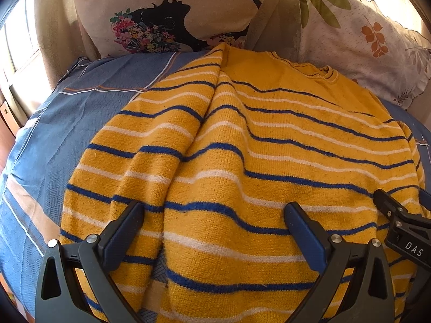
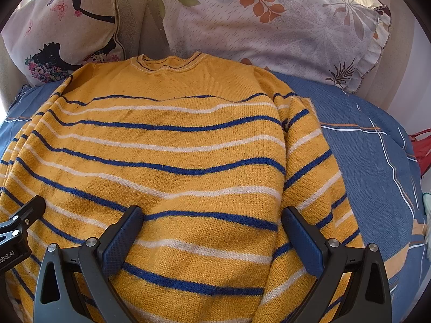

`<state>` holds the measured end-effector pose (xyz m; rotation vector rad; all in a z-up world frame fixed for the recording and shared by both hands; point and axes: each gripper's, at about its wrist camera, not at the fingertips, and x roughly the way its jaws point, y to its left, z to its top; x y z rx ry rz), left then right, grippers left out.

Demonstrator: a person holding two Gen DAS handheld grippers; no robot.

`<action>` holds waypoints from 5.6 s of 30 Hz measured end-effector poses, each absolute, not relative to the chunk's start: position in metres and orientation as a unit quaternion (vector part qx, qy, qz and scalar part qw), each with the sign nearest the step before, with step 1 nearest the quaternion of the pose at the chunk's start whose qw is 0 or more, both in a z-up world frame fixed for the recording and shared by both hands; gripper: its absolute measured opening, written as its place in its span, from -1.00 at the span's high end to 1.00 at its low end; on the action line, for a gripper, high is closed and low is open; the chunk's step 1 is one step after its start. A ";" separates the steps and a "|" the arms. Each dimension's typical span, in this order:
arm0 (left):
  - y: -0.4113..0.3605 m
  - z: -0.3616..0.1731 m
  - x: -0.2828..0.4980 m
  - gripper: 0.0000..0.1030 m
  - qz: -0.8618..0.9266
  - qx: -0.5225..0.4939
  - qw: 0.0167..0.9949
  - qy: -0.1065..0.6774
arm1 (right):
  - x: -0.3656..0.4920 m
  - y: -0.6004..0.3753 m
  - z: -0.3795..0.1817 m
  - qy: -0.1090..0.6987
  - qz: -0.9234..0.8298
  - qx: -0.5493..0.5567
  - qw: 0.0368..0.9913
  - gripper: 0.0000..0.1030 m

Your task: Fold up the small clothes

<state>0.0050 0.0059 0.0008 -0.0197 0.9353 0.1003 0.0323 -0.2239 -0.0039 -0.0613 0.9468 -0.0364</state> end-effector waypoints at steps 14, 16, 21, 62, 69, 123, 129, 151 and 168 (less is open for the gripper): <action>0.007 0.000 0.006 -1.00 0.035 -0.008 0.891 0.453 | 0.032 -0.224 -0.004 0.456 -0.017 -0.030 0.889 -1.00; 0.007 0.000 0.005 -1.00 0.035 -0.008 0.891 0.453 | 0.032 -0.224 -0.004 0.456 -0.017 -0.030 0.889 -1.00; 0.007 0.001 0.005 -1.00 0.036 -0.006 0.890 0.454 | 0.032 -0.224 -0.004 0.455 -0.016 -0.028 0.890 -1.00; 0.020 0.078 -0.095 -0.93 -0.020 -0.095 0.925 0.368 | -0.126 -0.400 0.011 0.467 -0.054 0.077 0.879 -0.15; 0.030 0.091 -0.095 -0.93 -0.003 -0.097 0.930 0.355 | -0.116 -0.416 0.056 0.436 -0.003 0.123 0.892 0.85; 0.263 0.069 -0.177 -0.93 0.188 -0.242 0.903 0.303 | -0.030 0.006 0.076 0.496 0.389 -0.045 0.775 0.03; 0.260 0.072 -0.184 -0.93 0.180 -0.242 0.905 0.300 | -0.083 0.029 0.045 0.510 0.402 -0.082 0.756 0.02; 0.318 0.082 -0.241 -0.93 0.263 -0.263 0.890 0.264 | -0.043 0.172 0.107 0.350 0.445 -0.100 0.819 0.22; 0.346 0.074 -0.256 -0.93 0.293 -0.277 0.877 0.260 | -0.043 0.212 0.031 0.451 0.427 -0.091 0.779 -0.44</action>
